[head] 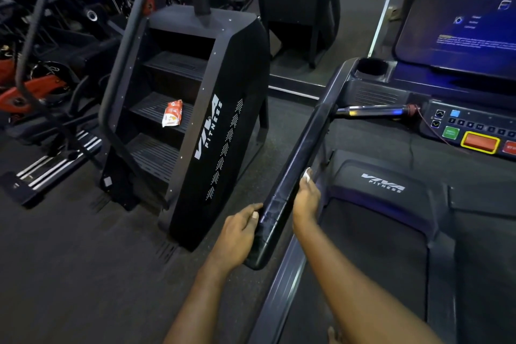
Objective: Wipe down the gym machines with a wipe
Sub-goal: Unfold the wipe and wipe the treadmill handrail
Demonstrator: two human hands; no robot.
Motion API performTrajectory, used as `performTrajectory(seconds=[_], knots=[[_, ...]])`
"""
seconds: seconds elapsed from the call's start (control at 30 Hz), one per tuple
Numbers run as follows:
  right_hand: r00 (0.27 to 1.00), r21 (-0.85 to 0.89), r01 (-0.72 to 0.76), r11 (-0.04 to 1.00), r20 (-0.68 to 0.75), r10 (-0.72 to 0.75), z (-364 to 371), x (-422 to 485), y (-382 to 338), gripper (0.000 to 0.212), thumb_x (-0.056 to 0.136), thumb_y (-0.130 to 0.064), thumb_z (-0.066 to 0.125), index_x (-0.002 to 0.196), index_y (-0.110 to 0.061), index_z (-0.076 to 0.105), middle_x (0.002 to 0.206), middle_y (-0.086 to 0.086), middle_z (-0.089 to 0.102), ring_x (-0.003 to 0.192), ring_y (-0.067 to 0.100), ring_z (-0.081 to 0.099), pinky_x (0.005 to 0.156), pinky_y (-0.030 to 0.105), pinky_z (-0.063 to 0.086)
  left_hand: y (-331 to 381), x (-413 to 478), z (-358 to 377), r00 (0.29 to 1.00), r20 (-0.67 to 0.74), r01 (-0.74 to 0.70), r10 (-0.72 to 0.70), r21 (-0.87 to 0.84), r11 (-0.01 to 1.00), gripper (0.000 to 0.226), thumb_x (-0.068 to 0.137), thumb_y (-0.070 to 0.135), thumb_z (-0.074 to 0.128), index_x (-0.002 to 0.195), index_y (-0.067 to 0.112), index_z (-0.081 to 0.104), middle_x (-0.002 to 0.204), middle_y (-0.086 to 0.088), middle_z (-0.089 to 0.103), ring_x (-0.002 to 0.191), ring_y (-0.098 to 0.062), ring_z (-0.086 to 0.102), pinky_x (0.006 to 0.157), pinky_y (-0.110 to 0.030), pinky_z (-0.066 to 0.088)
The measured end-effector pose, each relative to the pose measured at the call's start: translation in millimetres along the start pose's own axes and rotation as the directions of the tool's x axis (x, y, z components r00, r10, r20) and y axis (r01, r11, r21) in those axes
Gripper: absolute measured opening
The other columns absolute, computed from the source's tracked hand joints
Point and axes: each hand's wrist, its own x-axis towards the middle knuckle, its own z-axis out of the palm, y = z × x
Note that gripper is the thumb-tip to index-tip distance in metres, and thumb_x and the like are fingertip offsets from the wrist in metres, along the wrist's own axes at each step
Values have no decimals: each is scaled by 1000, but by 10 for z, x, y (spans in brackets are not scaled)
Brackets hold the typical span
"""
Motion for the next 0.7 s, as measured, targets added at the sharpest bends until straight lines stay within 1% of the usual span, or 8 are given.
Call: performTrajectory(seconds=[0.07, 0.13, 0.23, 0.3, 0.43, 0.53, 0.63, 0.7], knots=[[998, -24, 64, 998, 26, -63, 19, -128, 30, 39, 109, -16, 40, 146, -15, 52, 141, -14, 49, 130, 1, 44, 97, 9, 35, -16, -21, -12, 1000, -14, 3, -3, -9, 1000, 32, 108, 22, 43, 134, 26, 62, 118, 11, 66, 106, 6, 60, 80, -1, 41], [988, -35, 144, 989, 62, -141, -21, -409, 211, 45, 109, -10, 37, 153, -14, 40, 155, -13, 37, 144, 1, 31, 109, 5, 27, -33, -43, -33, 1000, -14, -1, 1, -4, 1000, 32, 108, 20, 44, 133, 24, 64, 116, 12, 66, 102, 18, 57, 79, 1, 39], [981, -56, 177, 983, 86, -172, -111, -862, 558, 46, 108, -15, 40, 154, -19, 40, 158, -9, 39, 147, 6, 33, 124, 31, 25, -66, -48, -38, 1000, -12, -13, 13, -10, 1000, 32, 108, 17, 44, 132, 20, 64, 114, 14, 67, 97, 25, 54, 79, 1, 38], [981, -69, 180, 981, 89, -174, -107, -923, 593, 46, 108, -21, 41, 154, -21, 40, 159, -9, 38, 148, 6, 33, 124, 36, 26, -72, -52, -41, 1000, -3, -17, 17, -21, 1000, 32, 108, 16, 44, 133, 19, 64, 115, 13, 66, 96, 27, 53, 78, 2, 38], [981, -88, 187, 978, 67, -181, 12, -641, 349, 47, 110, -17, 36, 157, -23, 34, 161, -15, 29, 148, -1, 24, 124, 25, 21, -118, -85, -71, 999, 17, -31, 32, -33, 999, 33, 108, 17, 43, 134, 18, 63, 119, 11, 63, 96, 30, 50, 79, 4, 36], [978, -56, 204, 977, 51, -201, 15, -726, 379, 47, 110, -14, 37, 156, -21, 35, 160, -15, 30, 147, -4, 25, 115, 11, 22, -140, -111, -98, 999, 18, -49, 50, -44, 998, 32, 108, 16, 43, 133, 17, 63, 118, 11, 65, 99, 28, 51, 81, 2, 38], [966, -52, 250, 967, 84, -245, -108, -1282, 676, 48, 109, -12, 37, 156, -21, 34, 160, -19, 31, 146, -6, 26, 120, 18, 22, -180, -141, -120, 997, 23, -79, 80, -39, 996, 32, 108, 15, 44, 133, 17, 64, 114, 17, 64, 101, 26, 53, 82, 2, 38], [964, -55, 258, 965, 80, -253, -179, -1490, 845, 46, 109, -13, 39, 155, -18, 37, 159, -15, 36, 146, -3, 30, 120, 21, 25, -194, -166, -133, 995, 29, -93, 95, -42, 995, 32, 108, 15, 43, 132, 19, 64, 113, 18, 64, 101, 24, 54, 81, 1, 39]])
